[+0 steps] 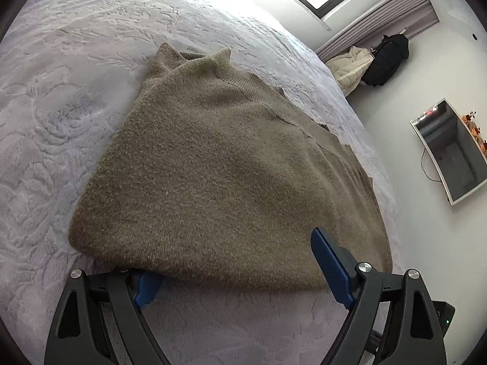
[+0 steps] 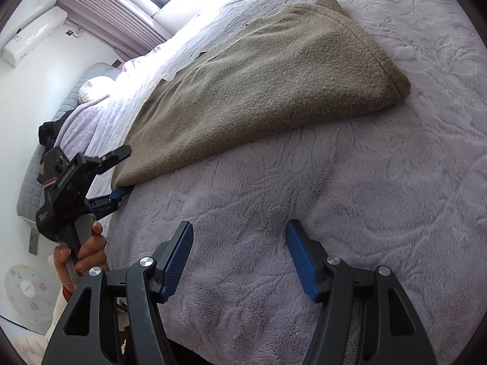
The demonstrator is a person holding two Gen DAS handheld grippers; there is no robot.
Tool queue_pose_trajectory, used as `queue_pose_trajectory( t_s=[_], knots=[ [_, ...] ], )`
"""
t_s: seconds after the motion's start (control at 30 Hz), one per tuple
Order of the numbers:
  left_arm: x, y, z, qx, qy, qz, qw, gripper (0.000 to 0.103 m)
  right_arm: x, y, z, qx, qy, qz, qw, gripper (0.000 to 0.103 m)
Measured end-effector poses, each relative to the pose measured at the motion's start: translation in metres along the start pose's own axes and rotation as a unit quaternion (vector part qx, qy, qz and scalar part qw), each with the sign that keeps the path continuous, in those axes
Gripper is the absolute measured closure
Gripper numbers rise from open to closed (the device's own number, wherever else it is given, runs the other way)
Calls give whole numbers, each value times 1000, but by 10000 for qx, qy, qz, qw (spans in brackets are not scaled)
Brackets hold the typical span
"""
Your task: Fold small clothes
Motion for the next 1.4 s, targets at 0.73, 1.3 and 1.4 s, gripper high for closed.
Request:
queue_pose_trajectory(
  t_s=[0.73, 1.3, 1.4],
  knots=[
    [17, -29, 7, 76, -1009, -470, 9938, 79, -38, -34, 6, -258, 77, -377, 9989, 36],
    [20, -25, -8, 476, -1487, -804, 9845, 87, -10, -104, 63, -1199, -55, -95, 9927, 36],
    [19, -24, -20, 669, -1707, -958, 9784, 91, -4, -102, 67, -1186, -180, 1, 9928, 36]
  ],
)
Point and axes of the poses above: each gripper's, at about its wrist camera, not at the fingertips, and x roughly the way its jaws point, z to its left, y to its underside, the point moved 3 cm from there along x, roughly the way its jaws point, and after that the axes turned 14 degrees about y, right-handed, at the moved point
